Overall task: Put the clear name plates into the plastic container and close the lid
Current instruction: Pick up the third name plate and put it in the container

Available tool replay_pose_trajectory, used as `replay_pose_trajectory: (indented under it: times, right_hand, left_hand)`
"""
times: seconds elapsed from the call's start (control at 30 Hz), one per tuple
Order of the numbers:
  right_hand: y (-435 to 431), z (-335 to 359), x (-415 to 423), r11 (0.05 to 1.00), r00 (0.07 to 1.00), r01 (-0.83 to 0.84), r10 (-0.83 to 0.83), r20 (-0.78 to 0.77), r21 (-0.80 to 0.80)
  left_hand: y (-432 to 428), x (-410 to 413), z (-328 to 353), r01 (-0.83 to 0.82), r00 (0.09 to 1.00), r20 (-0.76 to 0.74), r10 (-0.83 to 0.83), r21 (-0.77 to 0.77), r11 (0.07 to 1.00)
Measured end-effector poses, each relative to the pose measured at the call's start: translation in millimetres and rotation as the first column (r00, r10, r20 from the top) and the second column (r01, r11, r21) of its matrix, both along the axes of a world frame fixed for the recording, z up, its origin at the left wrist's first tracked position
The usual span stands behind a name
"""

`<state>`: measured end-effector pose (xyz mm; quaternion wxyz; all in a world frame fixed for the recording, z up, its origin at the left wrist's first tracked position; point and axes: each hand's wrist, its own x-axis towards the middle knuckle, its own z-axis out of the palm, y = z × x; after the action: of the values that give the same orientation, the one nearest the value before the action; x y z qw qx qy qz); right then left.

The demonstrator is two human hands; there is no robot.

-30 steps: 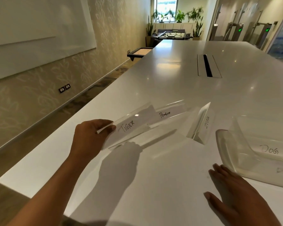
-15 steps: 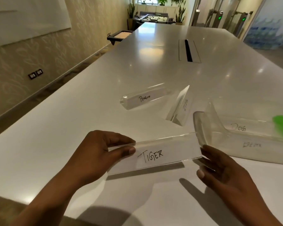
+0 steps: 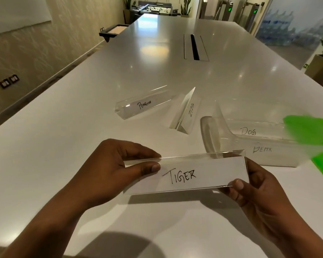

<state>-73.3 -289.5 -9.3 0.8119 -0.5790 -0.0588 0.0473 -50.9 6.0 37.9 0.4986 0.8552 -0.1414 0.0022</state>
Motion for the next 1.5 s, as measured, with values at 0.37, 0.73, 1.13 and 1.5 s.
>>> replay_pose_trajectory:
  times: [0.37, 0.73, 1.13, 1.5]
  right_hand:
    - [-1.1, 9.1, -7.3, 0.979, 0.988, 0.12, -0.101, -0.121, 0.167]
    - [0.0, 6.7, -6.1, 0.96, 0.964, 0.217, -0.182, -0.193, 0.176]
    - [-2.6, 1.0, -8.8, 0.958, 0.965, 0.225, -0.195, -0.173, 0.175]
    - [-3.9, 0.0, -8.3, 0.96, 0.969, 0.213, -0.184, -0.163, 0.182]
  left_hand:
    - [0.6, 7.0, -16.4, -0.132, 0.991, -0.066, 0.115, -0.421, 0.897]
    - [-18.8, -6.8, -31.9, -0.082, 0.979, -0.2, -0.042, -0.571, 0.817]
    - [-19.1, -8.9, -29.3, -0.034, 0.987, -0.146, -0.059, -0.564, 0.825]
    - [-18.9, -9.2, -23.9, -0.038, 0.991, -0.129, -0.039, -0.547, 0.836]
